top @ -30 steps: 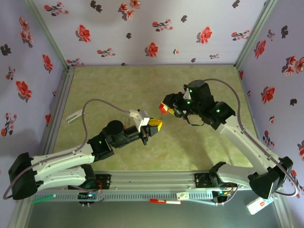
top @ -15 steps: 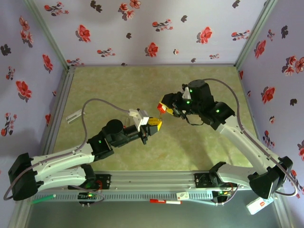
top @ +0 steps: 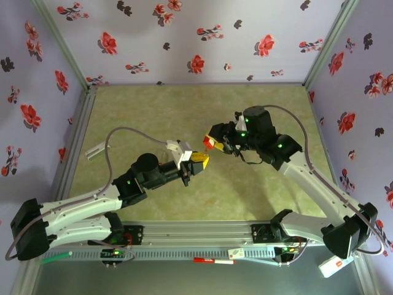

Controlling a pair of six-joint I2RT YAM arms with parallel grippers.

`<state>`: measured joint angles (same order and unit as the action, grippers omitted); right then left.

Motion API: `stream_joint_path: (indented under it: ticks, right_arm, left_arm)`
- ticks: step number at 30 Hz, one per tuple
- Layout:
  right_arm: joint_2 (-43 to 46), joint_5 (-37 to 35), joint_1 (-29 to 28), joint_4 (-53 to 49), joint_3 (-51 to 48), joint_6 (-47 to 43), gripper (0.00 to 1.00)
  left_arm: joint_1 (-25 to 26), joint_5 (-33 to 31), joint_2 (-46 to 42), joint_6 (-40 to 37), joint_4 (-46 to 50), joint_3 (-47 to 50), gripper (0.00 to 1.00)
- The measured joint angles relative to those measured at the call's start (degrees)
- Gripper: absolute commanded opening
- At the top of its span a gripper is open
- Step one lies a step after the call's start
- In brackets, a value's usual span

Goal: Unlock with the key

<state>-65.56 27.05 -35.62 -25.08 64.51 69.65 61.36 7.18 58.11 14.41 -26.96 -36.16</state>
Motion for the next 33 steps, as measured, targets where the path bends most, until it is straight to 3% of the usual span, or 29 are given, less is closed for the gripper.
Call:
stream_joint_path:
  ticks: [10,14,19,26,33]
  right_arm:
    - [2.3,1.5,-0.1,1.1,-1.5,0.1,0.03]
    - [2.1,0.9,5.7,-3.8,-1.6,-3.0,0.03]
    - [-4.5,-7.4,13.4,-15.3,-1.1,-12.2,0.05]
    - [-18.4,-20.5,13.8,-22.9,-1.9,-21.6,0.11]
    - [-26.8,-27.9,13.8,-24.1,-2.0,-26.1,0.14]
  left_arm:
    - [-1.6,0.9,0.2,0.2,0.0,0.0,0.0]
    - [-1.6,1.0,0.3,0.3,0.7,-0.1,0.0]
    - [-1.5,1.7,0.1,0.4,2.5,-0.2,0.0]
    - [-0.5,2.1,-0.8,0.5,5.2,-2.3,0.0]
    - [0.5,2.7,-0.8,0.4,6.2,-4.2,0.0]
